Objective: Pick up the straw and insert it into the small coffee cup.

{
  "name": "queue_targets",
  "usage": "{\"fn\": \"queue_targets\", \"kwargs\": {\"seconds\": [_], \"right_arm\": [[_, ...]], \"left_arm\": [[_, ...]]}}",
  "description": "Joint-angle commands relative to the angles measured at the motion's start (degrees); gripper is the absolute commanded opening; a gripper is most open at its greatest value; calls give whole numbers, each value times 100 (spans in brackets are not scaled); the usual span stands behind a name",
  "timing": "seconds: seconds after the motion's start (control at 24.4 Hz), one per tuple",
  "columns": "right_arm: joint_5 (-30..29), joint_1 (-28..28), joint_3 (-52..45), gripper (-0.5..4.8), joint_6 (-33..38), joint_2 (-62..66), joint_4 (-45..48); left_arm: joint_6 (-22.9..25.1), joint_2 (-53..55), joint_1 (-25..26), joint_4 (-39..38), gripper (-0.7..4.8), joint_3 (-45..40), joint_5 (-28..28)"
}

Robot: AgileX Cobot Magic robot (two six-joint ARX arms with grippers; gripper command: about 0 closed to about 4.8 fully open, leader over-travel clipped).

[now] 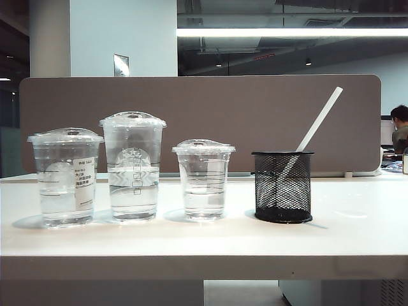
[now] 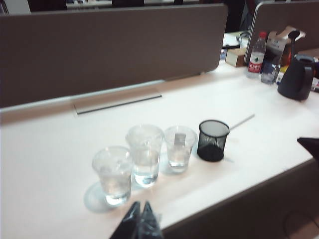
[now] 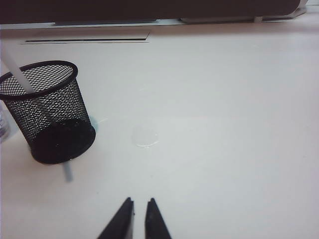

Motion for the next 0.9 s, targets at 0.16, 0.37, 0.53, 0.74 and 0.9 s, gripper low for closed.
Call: {"fn": "queue_targets", "kwargs": {"seconds": [0.16,0.37,0.53,0.74,0.9], "right_arm": [[9,0,-42,54,-20,-9,61],[7,0,-42,54,-20,-9,66],[96,0,-42,40,109,-9,59],[-431,4,90,41,636,-9,470],[-227,4,868,-10,927,15,538]], "left_arm": [[-385,13,11,-481,-4,15,48],[-402,13,13,-767,-4,-17,136],[-358,13,13,-765,-4,-17,116],[-562,13,13,-765,-4,-17,181],[-555,13,13,-765,-4,-20,177]]}}
